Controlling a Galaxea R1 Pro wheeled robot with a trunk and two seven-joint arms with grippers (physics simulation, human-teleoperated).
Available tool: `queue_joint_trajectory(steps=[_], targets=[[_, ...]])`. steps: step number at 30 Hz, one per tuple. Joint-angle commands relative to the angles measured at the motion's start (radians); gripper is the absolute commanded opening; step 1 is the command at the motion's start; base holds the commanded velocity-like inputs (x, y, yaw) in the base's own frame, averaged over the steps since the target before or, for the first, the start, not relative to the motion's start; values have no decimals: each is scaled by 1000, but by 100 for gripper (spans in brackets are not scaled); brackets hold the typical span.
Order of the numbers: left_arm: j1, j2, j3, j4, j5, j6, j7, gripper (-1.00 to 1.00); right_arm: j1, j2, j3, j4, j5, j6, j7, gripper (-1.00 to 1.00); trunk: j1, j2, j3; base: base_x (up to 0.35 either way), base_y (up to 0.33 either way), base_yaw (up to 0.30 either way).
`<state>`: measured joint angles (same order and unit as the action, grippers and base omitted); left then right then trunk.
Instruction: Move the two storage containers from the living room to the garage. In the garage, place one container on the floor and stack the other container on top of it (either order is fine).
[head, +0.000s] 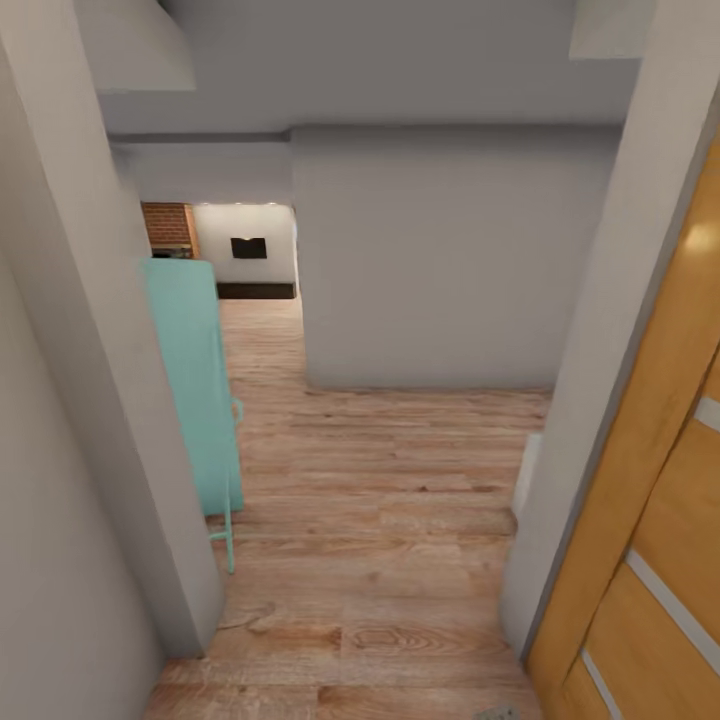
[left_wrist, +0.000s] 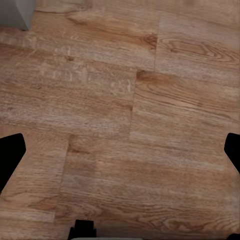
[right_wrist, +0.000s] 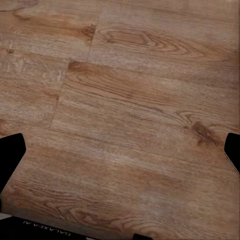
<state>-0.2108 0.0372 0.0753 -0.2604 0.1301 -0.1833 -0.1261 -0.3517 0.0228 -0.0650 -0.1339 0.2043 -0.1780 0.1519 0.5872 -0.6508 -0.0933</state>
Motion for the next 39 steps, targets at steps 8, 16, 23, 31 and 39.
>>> queue_joint_trajectory(steps=[8, 16, 23, 31, 39], targets=[[-1, 2, 7, 1, 8, -1, -10, 100, 0, -1, -12, 0, 6, -3, 0, 100, 1, -1, -2, 325, 0, 1], [-1, 0, 9, 1, 7, -1, -10, 100, -1, -10, -8, 52, 13, -4, -3, 100, 1, -1, -2, 326, 0, 0], [-1, 0, 9, 2, 6, -4, -10, 100, 0, -10, -6, 57, 13, -5, -2, 100, 1, -1, -2, 326, 0, 0], [-1, 0, 9, 3, 7, -7, -10, 100, 0, -11, -6, 58, 13, -5, -3, 100, 1, -1, -2, 326, 0, 0], [-1, 0, 10, 3, 7, -7, -10, 100, 0, -11, -6, 57, 13, -5, -3, 100, 1, -1, -2, 326, 0, 0]])
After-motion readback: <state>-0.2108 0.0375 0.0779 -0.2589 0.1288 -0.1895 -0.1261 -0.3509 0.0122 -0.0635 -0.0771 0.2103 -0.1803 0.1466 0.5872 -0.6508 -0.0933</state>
